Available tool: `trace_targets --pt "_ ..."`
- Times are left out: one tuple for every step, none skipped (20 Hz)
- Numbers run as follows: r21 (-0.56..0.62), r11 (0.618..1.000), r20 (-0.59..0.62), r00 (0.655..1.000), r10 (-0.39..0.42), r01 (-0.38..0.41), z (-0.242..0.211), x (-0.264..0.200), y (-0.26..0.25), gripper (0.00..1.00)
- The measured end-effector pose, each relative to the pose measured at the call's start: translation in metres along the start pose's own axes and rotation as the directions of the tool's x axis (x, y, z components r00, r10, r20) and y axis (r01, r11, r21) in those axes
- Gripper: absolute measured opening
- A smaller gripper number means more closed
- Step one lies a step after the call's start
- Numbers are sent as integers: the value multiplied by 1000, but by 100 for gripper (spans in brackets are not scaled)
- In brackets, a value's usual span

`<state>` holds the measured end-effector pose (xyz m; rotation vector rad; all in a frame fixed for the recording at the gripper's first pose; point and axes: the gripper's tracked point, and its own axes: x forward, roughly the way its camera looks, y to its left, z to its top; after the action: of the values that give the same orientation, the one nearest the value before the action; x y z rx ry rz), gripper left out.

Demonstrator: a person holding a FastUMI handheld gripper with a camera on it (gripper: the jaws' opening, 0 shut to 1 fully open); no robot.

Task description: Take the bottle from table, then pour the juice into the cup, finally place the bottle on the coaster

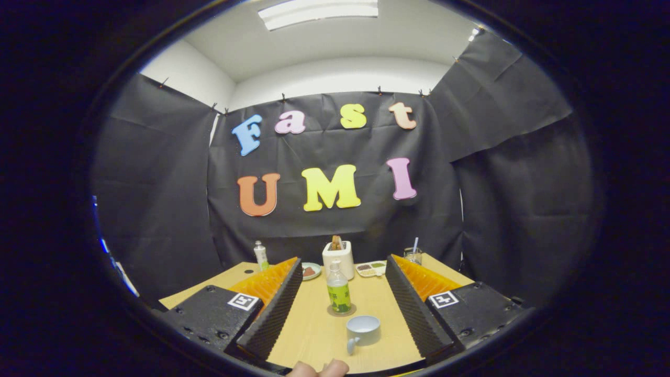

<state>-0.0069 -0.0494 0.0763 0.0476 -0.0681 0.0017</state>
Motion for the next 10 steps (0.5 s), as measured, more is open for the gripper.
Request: trace_targets --pt "0 1000 2 1000 1 -1 0 0 1 100" --pt "5 1000 1 1000 2 -2 0 -1 1 100" --pt "15 1000 -4 1000 3 -3 -1 -1 1 100" --pt "24 1000 -10 1000 4 -4 -3 -1 0 100" --pt "35 999 -13 1000 9 -9 -3 -1 0 100" --pt "44 999 -18 1000 16 -16 -4 -1 1 100" --pt "52 998 -21 1000 22 -21 -5 0 2 100" --pt "57 998 -21 999 26 -24 -4 -1 2 100" --pt "61 998 -17 999 29 -27 -4 0 2 100" --pt "62 998 -16 999 28 -27 -4 -1 2 100"
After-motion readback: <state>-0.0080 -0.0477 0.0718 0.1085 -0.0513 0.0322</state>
